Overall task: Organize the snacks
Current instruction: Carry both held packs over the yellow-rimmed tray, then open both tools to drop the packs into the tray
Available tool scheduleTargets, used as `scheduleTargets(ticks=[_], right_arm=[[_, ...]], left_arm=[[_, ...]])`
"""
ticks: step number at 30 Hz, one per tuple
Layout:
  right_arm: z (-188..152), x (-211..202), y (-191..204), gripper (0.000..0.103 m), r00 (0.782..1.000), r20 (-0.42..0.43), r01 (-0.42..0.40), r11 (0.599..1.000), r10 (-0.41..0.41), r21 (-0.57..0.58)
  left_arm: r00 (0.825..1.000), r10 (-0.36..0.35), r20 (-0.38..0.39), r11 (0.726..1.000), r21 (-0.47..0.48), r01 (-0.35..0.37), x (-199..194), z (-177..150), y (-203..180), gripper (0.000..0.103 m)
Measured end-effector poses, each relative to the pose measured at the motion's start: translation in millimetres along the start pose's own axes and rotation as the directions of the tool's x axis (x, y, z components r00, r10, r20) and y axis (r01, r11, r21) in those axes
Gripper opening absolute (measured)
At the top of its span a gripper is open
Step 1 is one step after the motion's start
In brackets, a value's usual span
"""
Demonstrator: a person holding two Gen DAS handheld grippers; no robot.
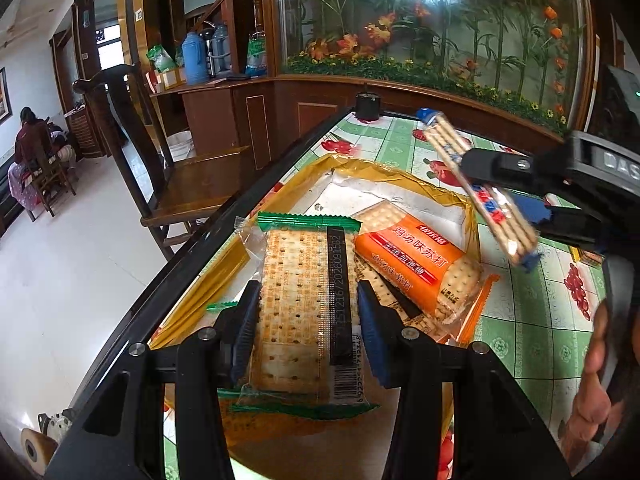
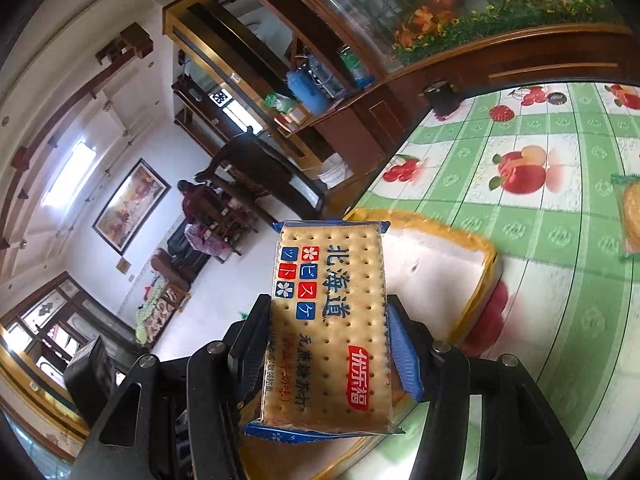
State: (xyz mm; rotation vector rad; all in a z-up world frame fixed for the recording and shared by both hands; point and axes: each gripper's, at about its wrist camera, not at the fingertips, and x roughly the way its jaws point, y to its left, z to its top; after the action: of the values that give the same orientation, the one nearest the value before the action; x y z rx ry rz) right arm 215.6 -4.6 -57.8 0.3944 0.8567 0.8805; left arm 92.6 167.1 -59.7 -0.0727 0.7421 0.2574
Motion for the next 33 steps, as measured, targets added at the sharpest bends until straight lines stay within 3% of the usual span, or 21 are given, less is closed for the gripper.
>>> scheduleTargets(ticks=[12, 23, 28, 33], right_arm=[[22, 43, -14, 0.056, 0.997, -0.054, 0.056, 0.998, -0.058, -0.033], [16, 71, -28, 0.057, 0.993, -0.101, 0.063, 0.998, -0.064, -0.014], [15, 72, -28, 0.061, 0.993, -0.103, 0.057, 0.998, -0.057, -0.003], [14, 59, -25, 0.076, 0.995, -0.069, 0.065, 0.998, -0.065, 0.0]], left_arm=[[1.0, -0.015, -0.015, 1.0, 0.009, 0.015, 8, 7, -11, 0.045], [1.0, -0.013, -0.018, 1.0, 0.015, 0.013, 11, 8, -15, 0.045], [1.0, -0.016, -0.022, 1.0, 0.01, 0.016, 12, 9, -14, 0.045], [0.999, -0.016, -0.033, 1.0, 0.006, 0.016, 13, 11, -15, 0.046]])
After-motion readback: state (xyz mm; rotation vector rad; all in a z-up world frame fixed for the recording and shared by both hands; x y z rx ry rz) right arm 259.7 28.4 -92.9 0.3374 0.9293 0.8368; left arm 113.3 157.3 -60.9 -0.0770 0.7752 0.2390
